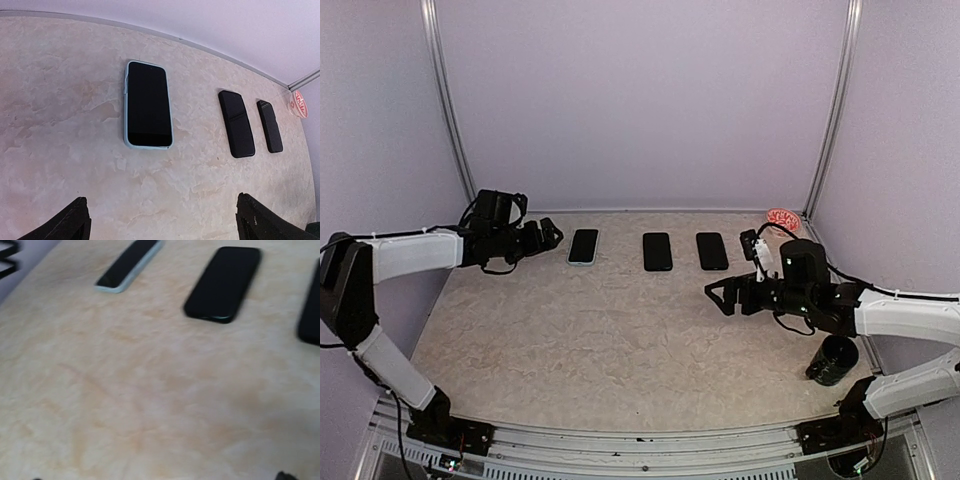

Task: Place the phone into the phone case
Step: Reset both arms

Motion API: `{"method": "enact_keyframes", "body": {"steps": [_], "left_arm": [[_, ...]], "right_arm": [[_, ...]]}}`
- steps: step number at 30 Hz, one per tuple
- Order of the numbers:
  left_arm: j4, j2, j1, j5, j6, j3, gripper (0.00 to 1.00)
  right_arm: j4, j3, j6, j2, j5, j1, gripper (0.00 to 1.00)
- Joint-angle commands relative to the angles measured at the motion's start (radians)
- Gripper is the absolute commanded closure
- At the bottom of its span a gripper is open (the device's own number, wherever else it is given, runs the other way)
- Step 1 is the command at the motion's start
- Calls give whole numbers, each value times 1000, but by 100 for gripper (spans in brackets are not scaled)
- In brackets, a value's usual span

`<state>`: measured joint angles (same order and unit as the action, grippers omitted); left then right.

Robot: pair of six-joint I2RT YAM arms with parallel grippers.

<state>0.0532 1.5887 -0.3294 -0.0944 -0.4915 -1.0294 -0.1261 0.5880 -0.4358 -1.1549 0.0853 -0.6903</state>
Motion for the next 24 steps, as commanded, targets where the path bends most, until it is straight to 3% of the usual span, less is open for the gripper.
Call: {"method": "enact_keyframes", "body": {"steps": [1, 11, 18, 24], "left_arm": [[-87, -130, -25, 130, -13, 109, 1], [-116, -467, -126, 356, 19, 339, 1], [-191, -739, -149, 417, 17, 554, 1], [-205, -878, -181, 482, 34, 651, 1]], "right_arm": [[62, 31, 54, 25, -108, 21, 0], [28, -16, 120, 80, -235, 65, 0], [-53, -67, 206, 164, -284, 100, 0], [-89, -108, 248, 285, -353, 114, 0]]}}
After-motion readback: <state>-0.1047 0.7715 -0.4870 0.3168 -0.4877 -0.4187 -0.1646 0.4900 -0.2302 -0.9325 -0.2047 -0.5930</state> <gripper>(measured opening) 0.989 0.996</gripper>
